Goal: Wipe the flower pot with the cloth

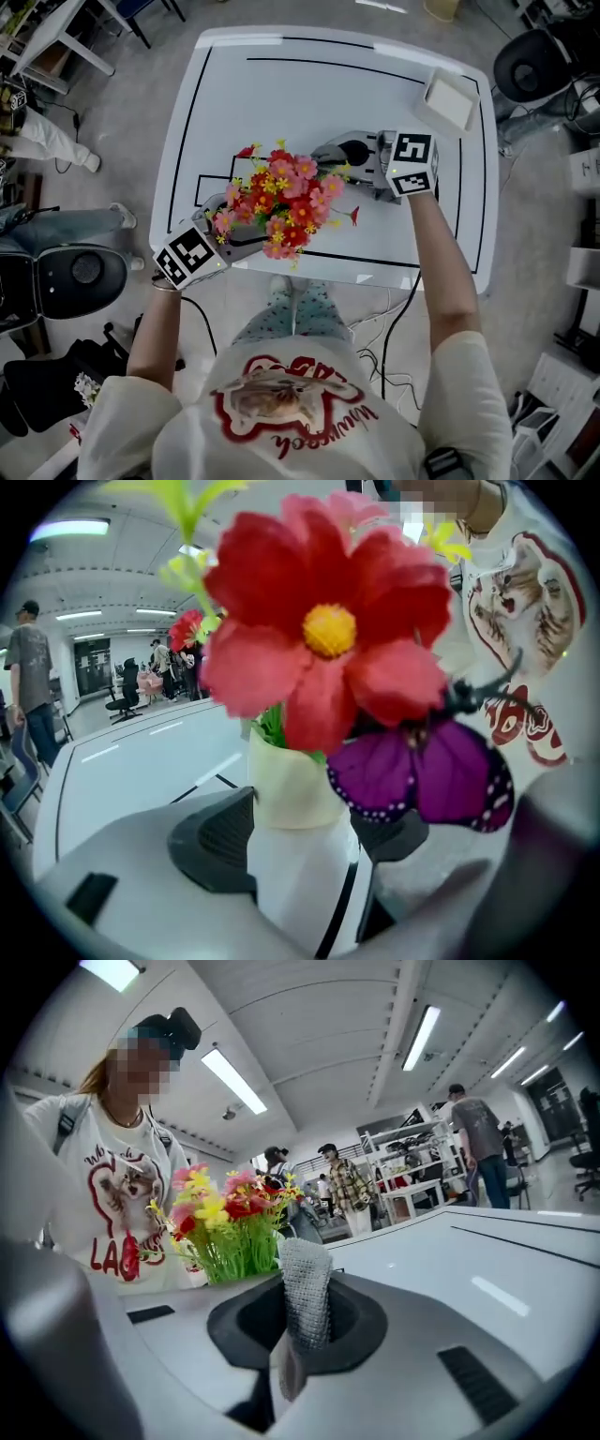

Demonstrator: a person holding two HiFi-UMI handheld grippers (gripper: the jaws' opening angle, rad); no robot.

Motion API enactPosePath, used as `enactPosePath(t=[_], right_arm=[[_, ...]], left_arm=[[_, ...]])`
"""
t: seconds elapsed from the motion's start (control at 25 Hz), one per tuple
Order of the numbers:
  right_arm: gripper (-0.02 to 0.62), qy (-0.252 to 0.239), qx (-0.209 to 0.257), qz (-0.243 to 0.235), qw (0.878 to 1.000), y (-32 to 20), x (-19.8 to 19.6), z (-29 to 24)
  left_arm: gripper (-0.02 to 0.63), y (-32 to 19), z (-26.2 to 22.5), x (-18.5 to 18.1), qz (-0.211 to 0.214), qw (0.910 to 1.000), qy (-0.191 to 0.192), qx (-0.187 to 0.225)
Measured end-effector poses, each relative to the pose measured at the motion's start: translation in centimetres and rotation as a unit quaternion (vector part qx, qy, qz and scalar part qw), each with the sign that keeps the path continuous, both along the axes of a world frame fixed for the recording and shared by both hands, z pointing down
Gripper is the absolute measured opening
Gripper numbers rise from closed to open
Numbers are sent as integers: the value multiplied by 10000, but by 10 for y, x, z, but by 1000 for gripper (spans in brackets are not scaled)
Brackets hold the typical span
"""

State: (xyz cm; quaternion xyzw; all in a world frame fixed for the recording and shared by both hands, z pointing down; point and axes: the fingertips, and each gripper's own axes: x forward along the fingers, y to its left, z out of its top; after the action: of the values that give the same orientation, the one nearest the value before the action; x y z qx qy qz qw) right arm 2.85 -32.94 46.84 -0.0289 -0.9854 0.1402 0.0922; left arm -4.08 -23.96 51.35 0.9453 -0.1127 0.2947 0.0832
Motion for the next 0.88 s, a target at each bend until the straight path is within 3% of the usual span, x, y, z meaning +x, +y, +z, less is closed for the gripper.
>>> enactPosePath(t=[0.2, 0.4, 0.56, 0.68, 0.88], right_arm=[[18, 37, -318, -818, 9961, 0, -27, 5], [18, -26, -552, -921, 9942, 4, -22, 5], [18, 259, -261, -557, 9978, 13, -5, 10], [18, 424, 188, -33, 9989, 18, 7, 10], [18, 573, 400, 808, 9943, 23, 24, 11]], left_arm=[[316, -1, 0, 1, -64, 10000, 25, 32], [316, -1, 0, 1, -264, 9994, 222, -7], [316, -1, 0, -2, -526, 9980, 363, 19], [316, -6, 2, -5, -692, 9969, 384, 26], [316, -16, 2, -8, -954, 9943, 464, 105]])
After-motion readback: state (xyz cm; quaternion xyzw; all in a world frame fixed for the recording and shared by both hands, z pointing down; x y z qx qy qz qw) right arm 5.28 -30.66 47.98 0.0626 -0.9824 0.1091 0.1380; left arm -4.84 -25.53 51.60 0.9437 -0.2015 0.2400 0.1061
